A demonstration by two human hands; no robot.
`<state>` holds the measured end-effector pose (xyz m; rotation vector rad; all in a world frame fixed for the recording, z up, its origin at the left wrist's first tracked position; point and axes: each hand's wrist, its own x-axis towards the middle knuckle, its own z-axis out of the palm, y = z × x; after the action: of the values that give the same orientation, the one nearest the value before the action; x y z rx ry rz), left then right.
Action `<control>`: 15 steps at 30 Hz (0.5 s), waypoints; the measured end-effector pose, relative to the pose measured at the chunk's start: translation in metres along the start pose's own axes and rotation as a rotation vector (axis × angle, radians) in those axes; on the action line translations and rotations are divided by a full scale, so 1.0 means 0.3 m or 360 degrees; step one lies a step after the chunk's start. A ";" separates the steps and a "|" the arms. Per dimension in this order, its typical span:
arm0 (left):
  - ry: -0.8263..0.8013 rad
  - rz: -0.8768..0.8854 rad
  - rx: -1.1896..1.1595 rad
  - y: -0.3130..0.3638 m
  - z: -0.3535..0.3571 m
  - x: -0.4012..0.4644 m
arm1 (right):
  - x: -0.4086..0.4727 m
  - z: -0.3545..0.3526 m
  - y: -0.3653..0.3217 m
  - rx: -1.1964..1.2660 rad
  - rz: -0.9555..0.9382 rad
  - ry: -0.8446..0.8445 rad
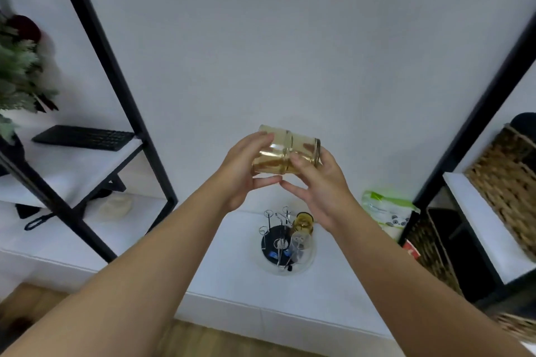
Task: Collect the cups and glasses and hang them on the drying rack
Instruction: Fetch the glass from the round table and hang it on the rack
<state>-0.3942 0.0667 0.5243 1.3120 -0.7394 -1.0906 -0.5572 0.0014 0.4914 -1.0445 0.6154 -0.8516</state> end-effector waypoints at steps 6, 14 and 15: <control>-0.0350 -0.0103 0.0438 -0.119 -0.189 0.109 | 0.041 0.040 0.072 -0.0260 -0.0081 0.0327; -0.0385 0.0070 0.0662 -0.369 -0.273 0.184 | 0.078 -0.001 0.264 -0.0741 -0.0204 0.0541; -0.0372 0.0086 0.0704 -0.419 -0.277 0.194 | 0.086 -0.019 0.298 -0.0802 -0.0212 0.0551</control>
<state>-0.3232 0.0546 0.3799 1.5351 -1.2363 -1.0846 -0.5203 -0.0010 0.4058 -1.4147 1.1009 -1.0327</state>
